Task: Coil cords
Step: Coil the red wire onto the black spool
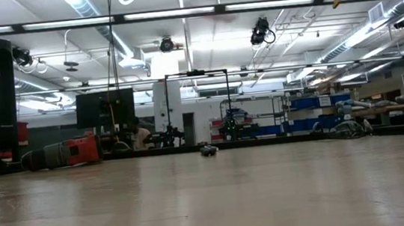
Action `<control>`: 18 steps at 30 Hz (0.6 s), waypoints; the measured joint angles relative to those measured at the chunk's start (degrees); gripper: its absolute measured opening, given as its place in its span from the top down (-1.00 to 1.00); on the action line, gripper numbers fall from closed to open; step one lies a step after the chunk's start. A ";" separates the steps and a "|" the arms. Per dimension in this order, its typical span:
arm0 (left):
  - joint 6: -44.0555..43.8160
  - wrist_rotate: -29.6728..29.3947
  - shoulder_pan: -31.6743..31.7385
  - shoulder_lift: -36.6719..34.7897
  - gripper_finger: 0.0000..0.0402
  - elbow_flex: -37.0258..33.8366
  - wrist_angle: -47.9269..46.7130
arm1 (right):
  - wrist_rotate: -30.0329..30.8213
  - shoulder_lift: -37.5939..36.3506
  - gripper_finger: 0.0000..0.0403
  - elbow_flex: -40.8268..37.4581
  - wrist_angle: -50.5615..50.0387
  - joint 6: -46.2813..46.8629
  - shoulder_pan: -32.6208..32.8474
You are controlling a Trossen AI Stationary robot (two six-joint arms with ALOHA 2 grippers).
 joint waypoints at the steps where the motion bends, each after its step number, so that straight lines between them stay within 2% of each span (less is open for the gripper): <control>1: 0.38 -0.02 0.04 0.00 1.00 -0.33 1.09 | 2.03 -0.52 0.79 0.00 0.01 -1.00 0.94; 5: 3.36 -0.08 0.09 0.00 1.00 -2.17 6.52 | 6.99 -3.32 0.79 0.00 -0.11 -3.18 4.74; 9: 8.55 0.69 0.17 0.07 1.00 -5.68 16.13 | 9.78 -5.58 0.79 0.04 -0.14 -4.42 8.47; 18: 20.88 9.45 1.51 0.11 1.00 -16.04 43.95 | 12.38 -7.47 0.79 0.16 -0.21 -5.38 12.73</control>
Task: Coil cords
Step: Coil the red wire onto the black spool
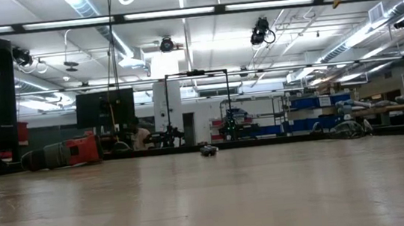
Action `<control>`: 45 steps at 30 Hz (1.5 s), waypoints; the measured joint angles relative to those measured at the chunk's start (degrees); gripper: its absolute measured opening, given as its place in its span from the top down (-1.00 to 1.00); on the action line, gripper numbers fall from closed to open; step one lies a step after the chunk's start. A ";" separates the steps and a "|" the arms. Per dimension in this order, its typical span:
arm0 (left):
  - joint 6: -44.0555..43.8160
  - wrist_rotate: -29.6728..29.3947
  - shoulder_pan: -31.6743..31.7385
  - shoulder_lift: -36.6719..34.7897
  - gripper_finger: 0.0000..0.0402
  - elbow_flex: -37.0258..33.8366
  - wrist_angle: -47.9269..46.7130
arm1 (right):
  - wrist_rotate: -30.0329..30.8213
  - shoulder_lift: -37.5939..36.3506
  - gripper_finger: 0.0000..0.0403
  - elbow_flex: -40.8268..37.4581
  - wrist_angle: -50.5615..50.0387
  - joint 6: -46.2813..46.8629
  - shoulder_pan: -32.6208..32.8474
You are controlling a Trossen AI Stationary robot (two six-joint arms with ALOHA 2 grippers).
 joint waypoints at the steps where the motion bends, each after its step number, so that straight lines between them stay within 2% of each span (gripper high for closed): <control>1: 1.35 0.90 0.17 0.00 1.00 -1.06 2.98 | -0.03 0.00 0.79 0.02 0.00 0.01 0.23; 6: 5.99 4.78 0.61 0.00 1.00 -5.56 14.36 | 0.98 0.07 0.79 0.03 -0.46 0.08 1.41; 11: 8.84 8.14 0.71 0.00 1.00 -7.36 19.01 | 1.45 0.09 0.79 0.01 -0.32 0.79 2.14; 23: 8.96 15.84 2.62 0.00 1.00 -7.54 19.59 | -1.82 0.02 0.79 0.01 -0.06 3.75 2.12; 37: 8.58 16.47 2.97 0.00 1.00 -7.54 19.00 | -6.48 0.17 0.79 -0.02 0.05 4.14 1.96; 45: 6.48 18.53 4.32 -0.02 1.00 -7.54 18.39 | -6.56 0.22 0.80 -0.08 0.35 4.14 1.54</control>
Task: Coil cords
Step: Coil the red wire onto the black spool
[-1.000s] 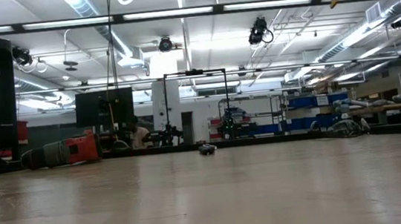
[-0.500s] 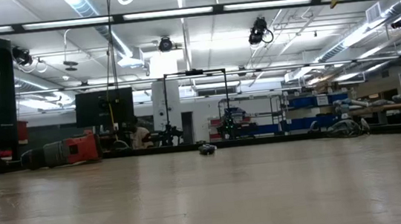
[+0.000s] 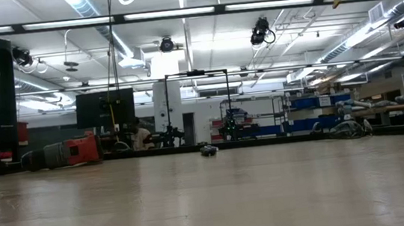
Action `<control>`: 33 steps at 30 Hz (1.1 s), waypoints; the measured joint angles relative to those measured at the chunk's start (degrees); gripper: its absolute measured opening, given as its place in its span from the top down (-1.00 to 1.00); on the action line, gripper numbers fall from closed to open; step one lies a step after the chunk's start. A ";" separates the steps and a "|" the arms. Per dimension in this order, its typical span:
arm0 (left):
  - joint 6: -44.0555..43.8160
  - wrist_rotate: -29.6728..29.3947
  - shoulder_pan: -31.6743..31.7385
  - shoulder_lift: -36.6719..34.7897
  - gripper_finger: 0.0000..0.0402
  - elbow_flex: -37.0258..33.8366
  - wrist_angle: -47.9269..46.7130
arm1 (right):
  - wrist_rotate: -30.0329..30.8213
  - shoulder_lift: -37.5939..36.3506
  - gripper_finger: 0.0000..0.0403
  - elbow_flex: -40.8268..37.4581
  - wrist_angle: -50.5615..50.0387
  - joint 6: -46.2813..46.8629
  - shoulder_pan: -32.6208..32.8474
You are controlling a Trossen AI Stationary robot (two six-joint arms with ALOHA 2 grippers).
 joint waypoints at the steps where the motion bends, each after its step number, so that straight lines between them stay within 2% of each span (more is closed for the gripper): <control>1: -0.18 0.25 0.03 0.00 1.00 0.00 0.00 | 0.00 0.00 0.81 0.00 0.02 -0.02 0.00; 7: -0.41 0.35 0.00 0.00 1.00 0.00 -0.35 | 0.31 0.00 0.96 0.00 0.11 -0.66 0.00; 10: -0.55 -0.59 -0.01 0.00 1.00 0.00 -0.48 | 0.72 -0.02 0.97 0.00 0.11 -0.81 0.00; 19: -0.71 -10.04 -0.69 -0.02 0.96 0.07 -2.51 | 7.95 0.00 0.99 0.00 -1.97 1.07 1.42; 24: -0.91 -15.12 -1.80 -0.02 0.80 0.07 -3.74 | 10.20 -0.05 0.99 0.00 -6.36 7.00 1.50; 28: -1.17 -18.09 -3.10 -0.02 0.63 0.07 -4.81 | 9.96 -0.11 1.00 0.02 -10.09 12.49 0.88; 33: -5.99 -20.16 -4.63 -0.02 0.43 0.07 -9.43 | 8.45 -0.11 1.00 0.02 -15.38 20.71 -0.72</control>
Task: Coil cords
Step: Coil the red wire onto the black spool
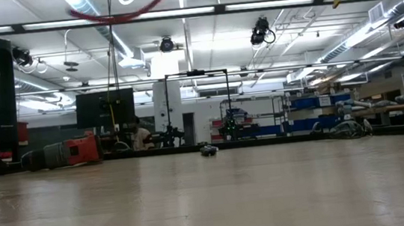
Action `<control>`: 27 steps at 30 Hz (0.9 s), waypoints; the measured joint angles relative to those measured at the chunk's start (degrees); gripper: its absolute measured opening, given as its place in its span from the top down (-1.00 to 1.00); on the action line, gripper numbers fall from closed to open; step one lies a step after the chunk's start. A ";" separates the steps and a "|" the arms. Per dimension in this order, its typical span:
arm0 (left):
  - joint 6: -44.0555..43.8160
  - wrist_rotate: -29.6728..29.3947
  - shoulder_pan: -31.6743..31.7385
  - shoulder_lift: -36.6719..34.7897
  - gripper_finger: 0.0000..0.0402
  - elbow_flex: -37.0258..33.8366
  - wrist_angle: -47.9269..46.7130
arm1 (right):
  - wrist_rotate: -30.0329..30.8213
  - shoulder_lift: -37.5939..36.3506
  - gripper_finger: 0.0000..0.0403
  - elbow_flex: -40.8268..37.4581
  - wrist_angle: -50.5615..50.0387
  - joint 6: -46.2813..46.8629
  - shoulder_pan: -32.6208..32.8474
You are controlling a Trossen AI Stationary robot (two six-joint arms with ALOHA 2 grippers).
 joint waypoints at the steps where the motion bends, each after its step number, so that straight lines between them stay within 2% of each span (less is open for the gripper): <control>1: -1.05 -0.11 -0.28 0.00 0.40 0.00 -0.58 | -0.76 0.00 1.00 0.00 -1.02 1.52 -0.42; 8: -9.14 -4.04 -1.16 0.00 0.36 4.58 -8.61 | -6.29 1.17 1.00 0.02 -3.38 6.96 -3.89; 12: -17.35 -4.28 -1.05 0.00 0.36 11.31 -24.03 | -9.50 2.84 1.00 0.02 -3.11 7.40 -5.86; 15: -25.07 -3.97 -0.73 0.00 0.36 15.73 -37.99 | -9.97 3.54 1.00 0.00 -2.16 7.25 -6.57; 17: -28.53 -3.71 -0.52 0.00 0.36 17.58 -43.93 | -10.15 3.58 1.00 0.00 -1.48 6.71 -6.78; 27: -30.89 1.61 1.59 0.00 0.36 21.57 -50.95 | -13.06 3.61 1.00 0.00 3.54 4.79 -7.95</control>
